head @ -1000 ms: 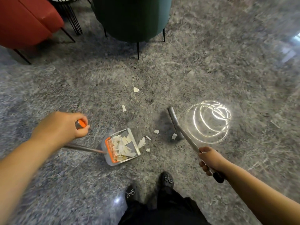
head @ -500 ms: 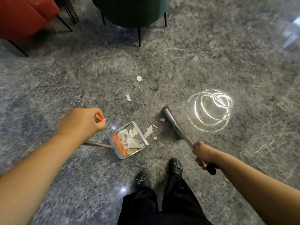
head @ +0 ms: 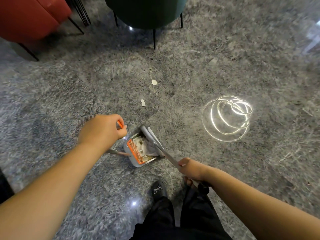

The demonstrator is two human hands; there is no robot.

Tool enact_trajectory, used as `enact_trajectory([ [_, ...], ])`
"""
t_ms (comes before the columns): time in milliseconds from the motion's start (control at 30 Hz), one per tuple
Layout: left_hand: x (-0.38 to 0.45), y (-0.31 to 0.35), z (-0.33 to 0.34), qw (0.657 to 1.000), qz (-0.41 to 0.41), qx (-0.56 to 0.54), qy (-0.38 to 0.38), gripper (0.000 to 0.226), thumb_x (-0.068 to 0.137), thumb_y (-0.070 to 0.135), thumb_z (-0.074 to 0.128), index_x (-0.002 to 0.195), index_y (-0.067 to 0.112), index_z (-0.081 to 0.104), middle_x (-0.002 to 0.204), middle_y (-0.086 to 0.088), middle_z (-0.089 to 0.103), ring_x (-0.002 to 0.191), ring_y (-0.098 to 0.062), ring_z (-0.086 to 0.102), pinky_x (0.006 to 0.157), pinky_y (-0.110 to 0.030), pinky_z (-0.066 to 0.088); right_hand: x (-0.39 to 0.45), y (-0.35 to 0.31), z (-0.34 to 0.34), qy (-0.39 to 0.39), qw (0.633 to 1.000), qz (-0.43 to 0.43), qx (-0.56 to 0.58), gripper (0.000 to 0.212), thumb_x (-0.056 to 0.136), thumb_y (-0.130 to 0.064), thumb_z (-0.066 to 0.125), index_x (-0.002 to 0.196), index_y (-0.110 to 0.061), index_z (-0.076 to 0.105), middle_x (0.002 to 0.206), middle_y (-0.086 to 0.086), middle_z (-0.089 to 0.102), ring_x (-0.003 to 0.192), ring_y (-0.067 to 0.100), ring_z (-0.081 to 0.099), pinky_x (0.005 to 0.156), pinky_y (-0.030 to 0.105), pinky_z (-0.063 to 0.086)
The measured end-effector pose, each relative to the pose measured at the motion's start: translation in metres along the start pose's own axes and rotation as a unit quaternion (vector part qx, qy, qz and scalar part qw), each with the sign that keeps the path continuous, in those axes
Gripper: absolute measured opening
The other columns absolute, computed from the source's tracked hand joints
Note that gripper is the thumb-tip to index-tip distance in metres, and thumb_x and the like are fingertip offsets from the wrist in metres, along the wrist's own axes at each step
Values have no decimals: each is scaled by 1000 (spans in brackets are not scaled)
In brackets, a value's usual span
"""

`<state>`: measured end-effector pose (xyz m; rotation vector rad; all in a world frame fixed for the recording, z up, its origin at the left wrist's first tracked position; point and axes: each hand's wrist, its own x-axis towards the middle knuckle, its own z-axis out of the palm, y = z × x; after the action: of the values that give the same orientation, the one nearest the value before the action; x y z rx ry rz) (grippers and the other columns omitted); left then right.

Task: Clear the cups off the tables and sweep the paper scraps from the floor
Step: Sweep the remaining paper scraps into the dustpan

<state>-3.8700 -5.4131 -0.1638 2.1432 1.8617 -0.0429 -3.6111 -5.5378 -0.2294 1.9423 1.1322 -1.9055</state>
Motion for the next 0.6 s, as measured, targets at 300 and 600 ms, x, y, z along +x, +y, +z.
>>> enact_trajectory([
  [300,-28,-47,-9,997,-51,-52,22,16,78,44,70,72,38,57,62,16,59,58,-15,56,50,-24,44,-31,-1,-1,37,996,-15,86,35,99,-16,38,128,2,47,57,6,50,41,14,46,35,19,38],
  [600,-39,-82,-18,982,-123,-115,86,12,81,41,71,76,32,65,61,11,63,59,-20,59,56,-31,50,-33,-38,-29,83,982,-26,167,17,99,-15,39,112,-22,48,53,5,51,35,14,42,37,17,35],
])
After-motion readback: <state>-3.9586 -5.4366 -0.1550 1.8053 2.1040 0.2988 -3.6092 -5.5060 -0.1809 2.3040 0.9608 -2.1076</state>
